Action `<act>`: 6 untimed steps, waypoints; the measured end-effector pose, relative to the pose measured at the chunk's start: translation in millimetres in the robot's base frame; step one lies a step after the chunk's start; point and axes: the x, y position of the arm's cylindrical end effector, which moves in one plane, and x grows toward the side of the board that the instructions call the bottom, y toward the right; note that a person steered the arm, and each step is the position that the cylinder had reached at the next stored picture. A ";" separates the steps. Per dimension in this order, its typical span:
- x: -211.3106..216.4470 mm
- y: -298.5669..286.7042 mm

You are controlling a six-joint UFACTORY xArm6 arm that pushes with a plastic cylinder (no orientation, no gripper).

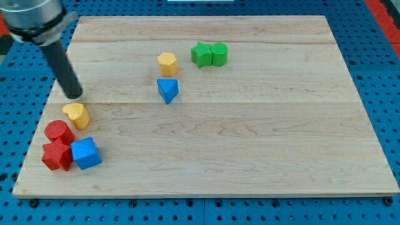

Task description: Move the yellow heart above the blue cube

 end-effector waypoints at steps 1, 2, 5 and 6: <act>14.4 -39.3; 35.5 -17.2; 9.7 42.4; 10.2 68.0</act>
